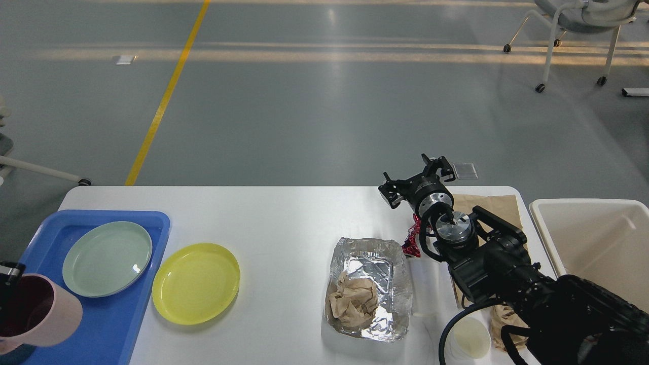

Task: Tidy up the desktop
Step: 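Carry the mauve cup to the blue tray's near corner and lower it, then open the left gripper and release the mauve cup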

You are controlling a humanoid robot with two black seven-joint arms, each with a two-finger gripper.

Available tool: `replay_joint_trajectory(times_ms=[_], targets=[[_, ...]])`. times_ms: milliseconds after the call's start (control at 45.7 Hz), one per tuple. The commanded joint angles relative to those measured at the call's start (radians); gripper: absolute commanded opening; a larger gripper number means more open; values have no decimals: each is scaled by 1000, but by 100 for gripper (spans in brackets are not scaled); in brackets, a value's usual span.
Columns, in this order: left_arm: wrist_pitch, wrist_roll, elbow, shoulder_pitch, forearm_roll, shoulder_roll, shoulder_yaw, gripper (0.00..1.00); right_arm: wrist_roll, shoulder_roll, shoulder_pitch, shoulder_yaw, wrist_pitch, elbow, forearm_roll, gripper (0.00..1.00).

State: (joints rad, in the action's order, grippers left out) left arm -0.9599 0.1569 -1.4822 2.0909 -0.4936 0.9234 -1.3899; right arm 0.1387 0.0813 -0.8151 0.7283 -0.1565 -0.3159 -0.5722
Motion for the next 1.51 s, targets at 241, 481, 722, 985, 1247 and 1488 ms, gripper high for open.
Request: replay_joint_trajectory(times_ms=[241,481,722,985,1247,1488], targets=[[110,-3,148,-318,0,29,193,0,1,0,-1,0,0,1,0,100],[253,0,209,-448,-3,22,249,0,-1,0,0,-1,0,0,0,100],[362,-2,267,-643,-2,8,379,0,-1,0,0,0,0,1,0,100],[360,-2,277,-752,-2,3,489,0,1,0,-1,0,0,0,0,100],[348,-2,277,-773,-2,-3,519,3,1,0,-1,0,0,0,0,100],[348,-2,278,-775,-2,-3,512,31,1,0,-1,0,0,0,0,100]])
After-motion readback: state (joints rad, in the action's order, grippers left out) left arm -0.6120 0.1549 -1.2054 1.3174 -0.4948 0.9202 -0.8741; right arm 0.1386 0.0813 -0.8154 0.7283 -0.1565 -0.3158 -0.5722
